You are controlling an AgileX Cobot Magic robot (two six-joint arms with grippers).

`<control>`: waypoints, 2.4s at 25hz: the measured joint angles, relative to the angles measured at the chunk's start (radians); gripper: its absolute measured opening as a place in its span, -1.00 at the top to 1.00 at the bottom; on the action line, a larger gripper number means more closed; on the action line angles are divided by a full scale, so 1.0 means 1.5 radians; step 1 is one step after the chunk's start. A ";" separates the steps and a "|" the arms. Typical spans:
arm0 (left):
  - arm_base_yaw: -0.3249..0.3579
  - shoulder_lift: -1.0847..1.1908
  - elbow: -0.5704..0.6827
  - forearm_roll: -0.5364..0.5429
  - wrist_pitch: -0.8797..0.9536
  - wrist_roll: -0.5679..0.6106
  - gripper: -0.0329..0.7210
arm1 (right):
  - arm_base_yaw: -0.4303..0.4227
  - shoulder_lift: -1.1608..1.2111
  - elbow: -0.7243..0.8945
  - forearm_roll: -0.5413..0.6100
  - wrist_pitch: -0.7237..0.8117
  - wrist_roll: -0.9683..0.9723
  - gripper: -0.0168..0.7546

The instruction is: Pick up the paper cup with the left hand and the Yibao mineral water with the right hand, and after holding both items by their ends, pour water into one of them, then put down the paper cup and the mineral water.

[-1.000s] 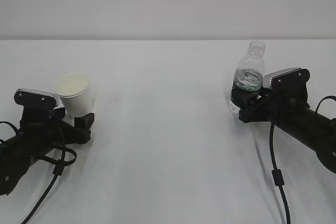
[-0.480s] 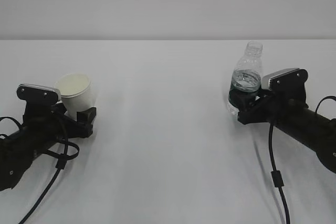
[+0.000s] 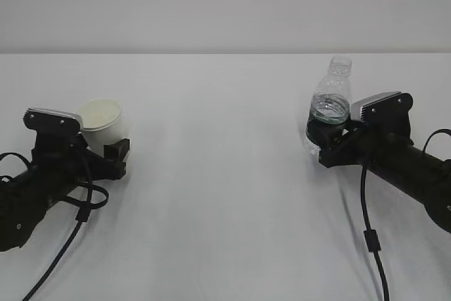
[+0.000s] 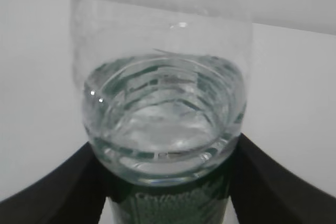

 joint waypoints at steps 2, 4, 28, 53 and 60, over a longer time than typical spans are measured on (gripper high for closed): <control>0.000 0.000 -0.006 -0.001 0.000 0.000 -0.66 | 0.000 0.000 0.000 0.000 0.000 0.000 -0.33; 0.000 0.000 -0.011 -0.004 0.000 0.000 -0.66 | 0.000 0.000 0.000 0.000 0.000 0.000 -0.33; 0.000 0.000 -0.013 0.060 0.000 -0.007 -0.30 | 0.000 0.000 0.000 -0.016 0.000 0.000 -0.33; 0.000 -0.077 -0.013 0.442 0.012 -0.150 -0.25 | 0.000 -0.181 0.001 -0.223 0.180 0.000 -0.32; 0.000 -0.077 -0.013 0.496 0.051 -0.154 -0.25 | 0.000 -0.190 0.002 -0.280 0.211 0.000 -0.32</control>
